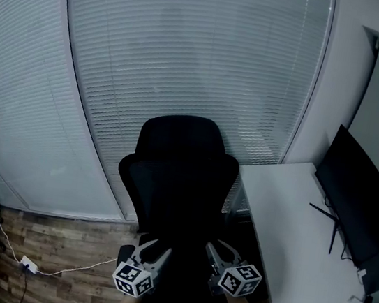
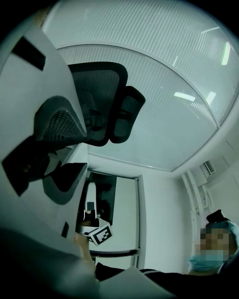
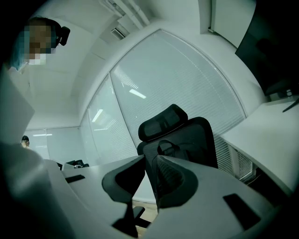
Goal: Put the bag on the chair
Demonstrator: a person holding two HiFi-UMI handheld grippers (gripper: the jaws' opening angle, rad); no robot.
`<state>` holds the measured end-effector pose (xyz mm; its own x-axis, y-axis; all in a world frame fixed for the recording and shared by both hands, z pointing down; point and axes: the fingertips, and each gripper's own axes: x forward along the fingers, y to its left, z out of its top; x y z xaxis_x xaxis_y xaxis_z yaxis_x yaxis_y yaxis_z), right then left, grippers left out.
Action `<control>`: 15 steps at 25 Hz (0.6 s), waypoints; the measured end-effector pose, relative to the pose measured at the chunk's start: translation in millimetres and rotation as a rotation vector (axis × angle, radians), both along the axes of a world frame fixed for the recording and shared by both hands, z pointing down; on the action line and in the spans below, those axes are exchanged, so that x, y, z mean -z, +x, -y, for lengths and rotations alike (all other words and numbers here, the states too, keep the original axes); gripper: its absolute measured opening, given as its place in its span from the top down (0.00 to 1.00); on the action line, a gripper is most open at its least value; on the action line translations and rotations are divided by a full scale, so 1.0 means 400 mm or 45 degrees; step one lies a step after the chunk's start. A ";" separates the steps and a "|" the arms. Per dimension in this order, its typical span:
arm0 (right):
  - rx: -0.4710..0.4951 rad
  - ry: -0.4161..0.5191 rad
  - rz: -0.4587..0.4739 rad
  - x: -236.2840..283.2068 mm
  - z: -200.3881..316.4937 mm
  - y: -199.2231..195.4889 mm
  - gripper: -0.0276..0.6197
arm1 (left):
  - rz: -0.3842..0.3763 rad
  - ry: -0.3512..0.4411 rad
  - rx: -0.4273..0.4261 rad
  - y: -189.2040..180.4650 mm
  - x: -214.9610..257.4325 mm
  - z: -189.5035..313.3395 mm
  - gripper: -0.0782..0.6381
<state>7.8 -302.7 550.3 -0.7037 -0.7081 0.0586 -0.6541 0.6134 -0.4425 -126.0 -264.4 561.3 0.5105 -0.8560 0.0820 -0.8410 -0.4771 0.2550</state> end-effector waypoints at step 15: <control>-0.077 0.048 0.003 0.042 -0.275 -0.035 0.87 | 0.037 0.121 -0.055 -0.043 0.075 -0.283 0.86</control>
